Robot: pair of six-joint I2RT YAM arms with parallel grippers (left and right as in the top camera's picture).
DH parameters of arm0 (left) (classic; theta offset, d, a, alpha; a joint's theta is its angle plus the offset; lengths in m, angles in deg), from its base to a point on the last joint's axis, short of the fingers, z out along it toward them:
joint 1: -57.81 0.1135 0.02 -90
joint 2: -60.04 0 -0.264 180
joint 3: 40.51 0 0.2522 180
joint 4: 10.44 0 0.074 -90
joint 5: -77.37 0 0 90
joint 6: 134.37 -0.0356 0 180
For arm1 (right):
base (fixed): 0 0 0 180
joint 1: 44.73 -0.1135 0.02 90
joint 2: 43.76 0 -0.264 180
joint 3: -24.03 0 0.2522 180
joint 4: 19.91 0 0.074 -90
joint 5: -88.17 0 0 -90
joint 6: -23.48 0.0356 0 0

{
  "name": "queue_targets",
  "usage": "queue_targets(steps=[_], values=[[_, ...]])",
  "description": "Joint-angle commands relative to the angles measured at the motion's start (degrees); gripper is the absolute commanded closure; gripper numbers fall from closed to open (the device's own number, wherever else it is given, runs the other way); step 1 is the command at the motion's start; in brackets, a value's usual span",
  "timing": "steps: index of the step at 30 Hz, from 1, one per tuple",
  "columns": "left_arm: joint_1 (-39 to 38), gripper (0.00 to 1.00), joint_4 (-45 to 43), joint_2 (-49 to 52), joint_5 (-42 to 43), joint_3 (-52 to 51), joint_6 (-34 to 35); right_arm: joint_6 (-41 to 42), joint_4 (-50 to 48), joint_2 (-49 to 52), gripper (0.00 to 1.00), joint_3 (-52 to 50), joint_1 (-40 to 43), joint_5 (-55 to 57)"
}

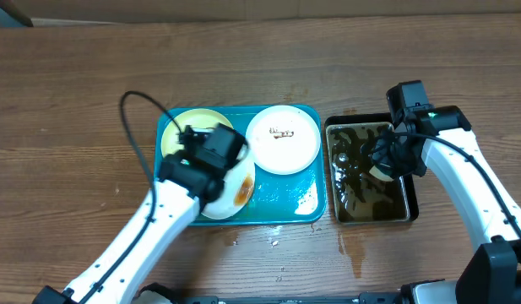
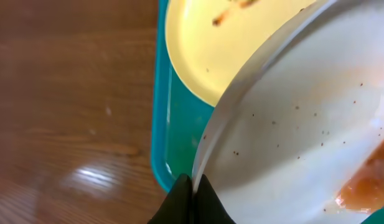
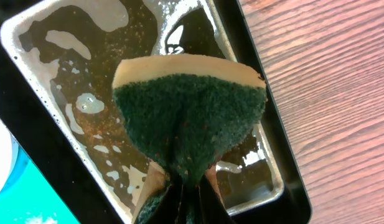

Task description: Clean dirty plates on tray and stack at the side

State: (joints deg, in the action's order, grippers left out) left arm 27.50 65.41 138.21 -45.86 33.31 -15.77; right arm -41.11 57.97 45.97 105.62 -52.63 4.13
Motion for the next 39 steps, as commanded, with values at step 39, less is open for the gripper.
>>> queue_targets(steps=[39], values=[[-18.91,0.96,-0.15,0.15,-31.43,1.16,-0.09,-0.39,-1.07,-0.61,0.96,-0.07,0.0,-1.16]])
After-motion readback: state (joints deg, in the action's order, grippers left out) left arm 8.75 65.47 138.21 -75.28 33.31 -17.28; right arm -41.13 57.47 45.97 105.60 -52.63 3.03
